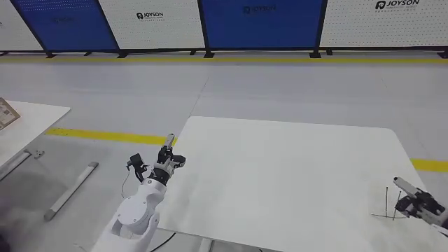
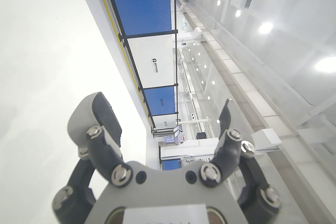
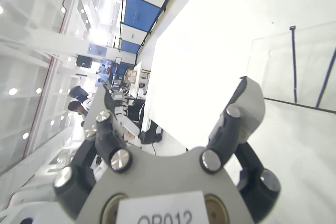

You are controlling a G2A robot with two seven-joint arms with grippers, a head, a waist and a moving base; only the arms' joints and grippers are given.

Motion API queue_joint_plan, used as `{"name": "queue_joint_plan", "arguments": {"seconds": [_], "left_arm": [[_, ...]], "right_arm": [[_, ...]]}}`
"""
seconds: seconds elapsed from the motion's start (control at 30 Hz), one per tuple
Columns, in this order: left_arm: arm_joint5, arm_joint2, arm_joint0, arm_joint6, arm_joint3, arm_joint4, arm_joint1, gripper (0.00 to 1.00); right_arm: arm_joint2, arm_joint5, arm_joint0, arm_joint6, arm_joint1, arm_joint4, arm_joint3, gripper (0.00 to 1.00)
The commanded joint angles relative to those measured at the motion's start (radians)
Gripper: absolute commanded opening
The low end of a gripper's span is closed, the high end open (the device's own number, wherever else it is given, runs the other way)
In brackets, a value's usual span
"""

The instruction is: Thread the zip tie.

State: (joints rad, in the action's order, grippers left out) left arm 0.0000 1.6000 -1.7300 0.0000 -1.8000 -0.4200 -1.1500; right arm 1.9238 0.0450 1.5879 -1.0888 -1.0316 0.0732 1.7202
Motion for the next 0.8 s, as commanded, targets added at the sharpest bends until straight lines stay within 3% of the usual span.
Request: {"name": "queue_joint_plan", "arguments": {"seconds": [0.0, 0.43, 0.53, 0.63, 0.77], "left_arm": [[0.0, 0.0, 0.0, 0.0, 0.0, 0.0, 0.0, 1.0], [0.0, 0.0, 0.0, 0.0, 0.0, 0.0, 0.0, 1.0], [0.0, 0.0, 0.0, 0.0, 0.0, 0.0, 0.0, 1.0], [0.0, 0.0, 0.0, 0.0, 0.0, 0.0, 0.0, 1.0], [0.0, 0.0, 0.0, 0.0, 0.0, 0.0, 0.0, 1.0]], "right_arm": [[-0.004, -0.015, -0.027, -0.06, 0.006, -0.016, -0.013, 1.0], [-0.004, -0.015, -0.027, -0.06, 0.006, -0.016, -0.013, 1.0], [0.013, -0.045, -0.026, -0.079, 0.014, -0.073, 0.029, 1.0], [0.027, -0.045, -0.033, -0.143, 0.029, -0.173, 0.073, 1.0], [0.053, -0.049, -0.085, -0.282, 0.053, -0.218, 0.084, 1.0]]}}
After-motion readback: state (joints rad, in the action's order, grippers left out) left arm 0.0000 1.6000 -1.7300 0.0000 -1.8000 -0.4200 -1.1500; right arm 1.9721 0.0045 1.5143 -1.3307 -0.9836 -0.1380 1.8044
